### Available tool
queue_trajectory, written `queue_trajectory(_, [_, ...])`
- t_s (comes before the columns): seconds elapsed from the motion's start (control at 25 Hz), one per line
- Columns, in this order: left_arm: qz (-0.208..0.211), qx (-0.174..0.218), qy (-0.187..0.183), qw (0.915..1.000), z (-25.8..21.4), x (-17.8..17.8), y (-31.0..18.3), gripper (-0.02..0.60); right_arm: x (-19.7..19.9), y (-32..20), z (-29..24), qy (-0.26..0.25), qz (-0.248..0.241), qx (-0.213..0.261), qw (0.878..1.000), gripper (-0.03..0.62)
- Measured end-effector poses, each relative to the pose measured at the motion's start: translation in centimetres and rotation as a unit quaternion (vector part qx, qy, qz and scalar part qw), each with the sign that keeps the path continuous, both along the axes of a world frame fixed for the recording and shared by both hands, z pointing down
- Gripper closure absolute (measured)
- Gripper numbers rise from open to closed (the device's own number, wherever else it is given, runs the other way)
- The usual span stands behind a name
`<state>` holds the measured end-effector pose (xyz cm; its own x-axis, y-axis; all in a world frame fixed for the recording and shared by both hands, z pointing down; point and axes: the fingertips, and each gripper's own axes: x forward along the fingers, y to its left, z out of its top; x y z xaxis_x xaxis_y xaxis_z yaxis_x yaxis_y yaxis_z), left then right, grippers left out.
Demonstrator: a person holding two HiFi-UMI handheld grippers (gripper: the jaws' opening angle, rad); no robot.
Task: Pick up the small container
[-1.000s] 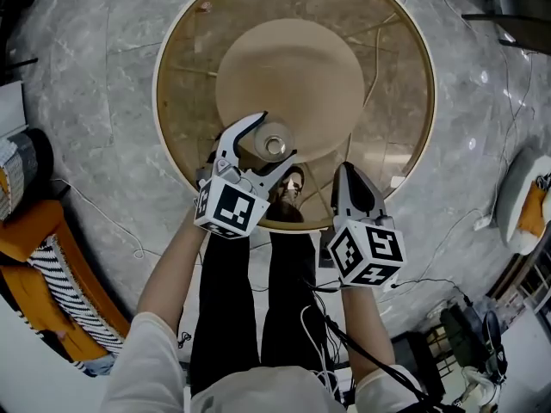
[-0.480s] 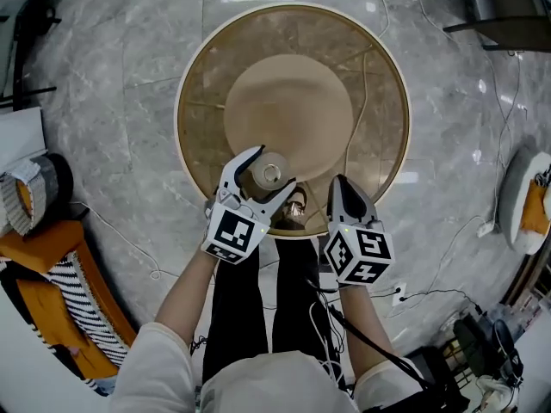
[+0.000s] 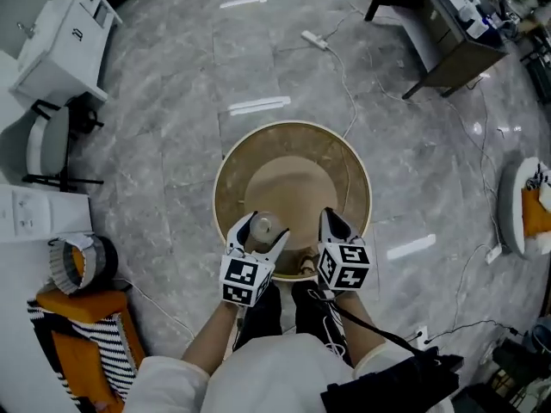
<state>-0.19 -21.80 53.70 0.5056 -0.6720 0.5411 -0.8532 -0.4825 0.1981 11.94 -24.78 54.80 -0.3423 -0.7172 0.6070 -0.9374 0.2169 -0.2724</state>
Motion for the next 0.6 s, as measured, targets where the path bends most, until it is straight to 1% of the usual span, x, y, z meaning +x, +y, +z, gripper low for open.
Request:
queue_trajectory(0.12, [-0.025,0.014,-0.001,0.9996,-4.0,-0.7,-0.3,0.244,-0.4,-0.7,-4.5,0.0,-0.009,0.038,0.999,0.571])
queue_trajectory(0.28, [-0.051,0.032,-0.002,0.9982,-8.4,-1.5,0.2,0.244,-0.8,-0.1,-8.6,0.002,-0.022,0.062,0.998,0.571])
queue_trajectory(0.44, [-0.061,0.057,-0.006,0.9965,-12.5,-1.4,0.0,0.244,-0.8,0.2,-12.0,-0.001,-0.03,0.082,0.996,0.571])
queue_trajectory(0.6, [-0.065,0.078,0.003,0.9948,-16.3,-0.7,-0.5,0.244,-0.6,0.2,-15.4,0.001,-0.042,0.112,0.993,0.571])
